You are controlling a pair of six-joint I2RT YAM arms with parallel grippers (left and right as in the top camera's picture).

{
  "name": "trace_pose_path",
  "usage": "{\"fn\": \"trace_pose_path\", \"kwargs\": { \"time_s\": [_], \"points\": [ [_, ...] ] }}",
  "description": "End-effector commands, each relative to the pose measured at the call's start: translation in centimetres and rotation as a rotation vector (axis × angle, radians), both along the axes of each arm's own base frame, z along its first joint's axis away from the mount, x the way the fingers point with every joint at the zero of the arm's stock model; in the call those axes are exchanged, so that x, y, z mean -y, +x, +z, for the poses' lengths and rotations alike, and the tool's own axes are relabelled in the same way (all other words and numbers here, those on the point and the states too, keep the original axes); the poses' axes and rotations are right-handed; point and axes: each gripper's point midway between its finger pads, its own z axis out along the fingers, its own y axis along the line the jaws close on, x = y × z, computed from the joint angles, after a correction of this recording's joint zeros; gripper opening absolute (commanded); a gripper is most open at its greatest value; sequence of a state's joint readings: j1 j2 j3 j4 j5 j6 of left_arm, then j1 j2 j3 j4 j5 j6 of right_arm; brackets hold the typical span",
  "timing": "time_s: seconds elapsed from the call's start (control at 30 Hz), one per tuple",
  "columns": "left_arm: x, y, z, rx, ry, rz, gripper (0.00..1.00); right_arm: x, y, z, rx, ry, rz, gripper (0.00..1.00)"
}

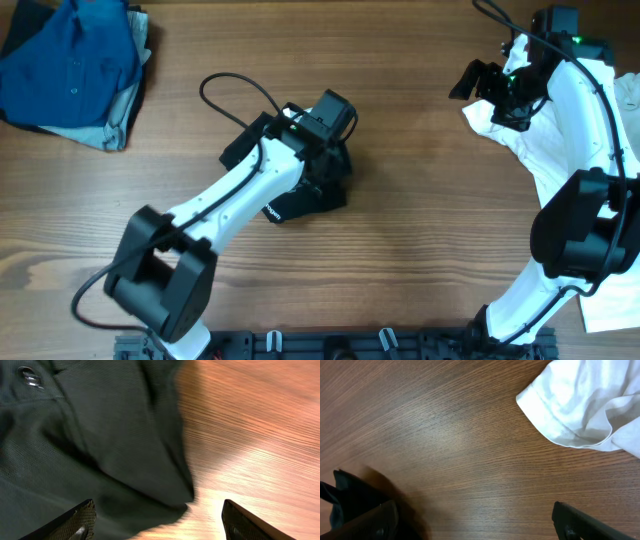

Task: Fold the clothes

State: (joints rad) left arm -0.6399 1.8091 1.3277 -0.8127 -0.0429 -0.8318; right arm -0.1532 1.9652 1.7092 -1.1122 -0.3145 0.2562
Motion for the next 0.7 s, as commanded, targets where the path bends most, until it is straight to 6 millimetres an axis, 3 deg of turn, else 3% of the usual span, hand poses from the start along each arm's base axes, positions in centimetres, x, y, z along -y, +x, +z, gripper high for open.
{"fn": "trace_pose_path", "kwargs": {
  "time_s": [0.0, 0.13, 0.57, 0.67],
  "points": [
    [-2.7, 0.8, -2.5, -0.001, 0.158, -0.026, 0.82, -0.6, 0.2, 0.4, 0.015, 0.019, 0.023, 1.0],
    [-3.4, 1.3, -3.9, 0.0, 0.223, -0.041, 0.86, -0.6, 0.2, 0.4, 0.016, 0.019, 0.022, 1.0],
    [-2.0, 2.5, -5.7, 0.031, 0.213, -0.136, 0.87, -0.6, 0.4, 0.4, 0.021, 0.017, 0.025, 1.0],
    [-1.1, 2.5, -5.7, 0.053, 0.222, -0.203, 0.94, -0.6, 0.4, 0.4, 0.025, 0.015, 0.029, 1.0]
  ]
}}
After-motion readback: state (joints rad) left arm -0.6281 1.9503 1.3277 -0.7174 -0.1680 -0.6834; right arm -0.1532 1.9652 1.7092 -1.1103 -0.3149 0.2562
